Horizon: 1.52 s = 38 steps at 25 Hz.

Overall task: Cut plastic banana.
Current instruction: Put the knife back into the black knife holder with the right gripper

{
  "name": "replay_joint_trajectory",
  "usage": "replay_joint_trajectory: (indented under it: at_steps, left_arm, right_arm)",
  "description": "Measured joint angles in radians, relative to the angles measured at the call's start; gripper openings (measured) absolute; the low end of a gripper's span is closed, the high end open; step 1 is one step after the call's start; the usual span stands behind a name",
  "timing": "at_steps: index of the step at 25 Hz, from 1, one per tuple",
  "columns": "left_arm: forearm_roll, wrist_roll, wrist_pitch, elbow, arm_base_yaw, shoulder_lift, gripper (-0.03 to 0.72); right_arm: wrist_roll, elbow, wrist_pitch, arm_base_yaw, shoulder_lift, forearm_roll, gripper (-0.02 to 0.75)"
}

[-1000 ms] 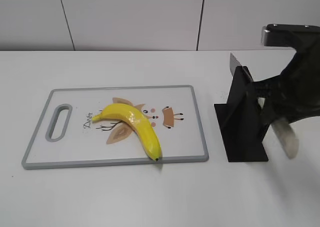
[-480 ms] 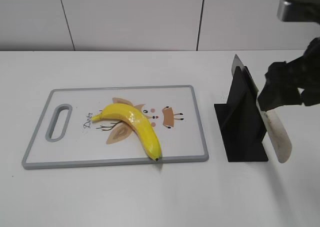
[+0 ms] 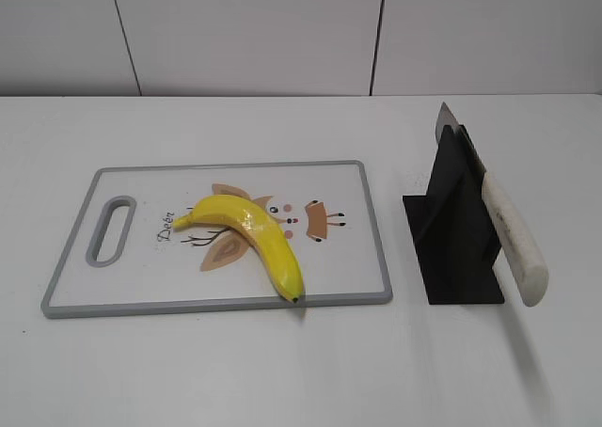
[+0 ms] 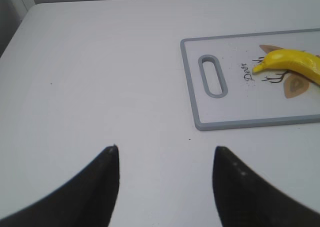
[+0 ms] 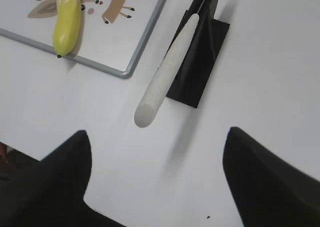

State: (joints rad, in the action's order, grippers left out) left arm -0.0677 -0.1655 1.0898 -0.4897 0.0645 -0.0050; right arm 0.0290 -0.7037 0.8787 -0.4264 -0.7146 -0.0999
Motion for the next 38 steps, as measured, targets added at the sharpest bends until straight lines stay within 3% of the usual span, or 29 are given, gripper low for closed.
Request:
replay_joint_trajectory:
  at_steps: [14,27,34,38]
  left_arm:
    - [0.000,0.000,0.000,0.000,0.000,0.000,0.552]
    - [0.000,0.000,0.000,0.000,0.000,0.000,0.552]
    - [0.000,0.000,0.000,0.000,0.000,0.000,0.552]
    - [0.000,0.000,0.000,0.000,0.000,0.000,0.552]
  right_arm:
    - [0.071,0.190,0.136,0.000,0.553,0.016,0.591]
    - [0.046,0.195,0.156,0.004,0.683,0.008,0.589]
    - [0.046,0.195,0.157,0.058,0.720,-0.011,0.580]
    - [0.045,0.195,0.157,0.146,0.720,-0.017,0.575]
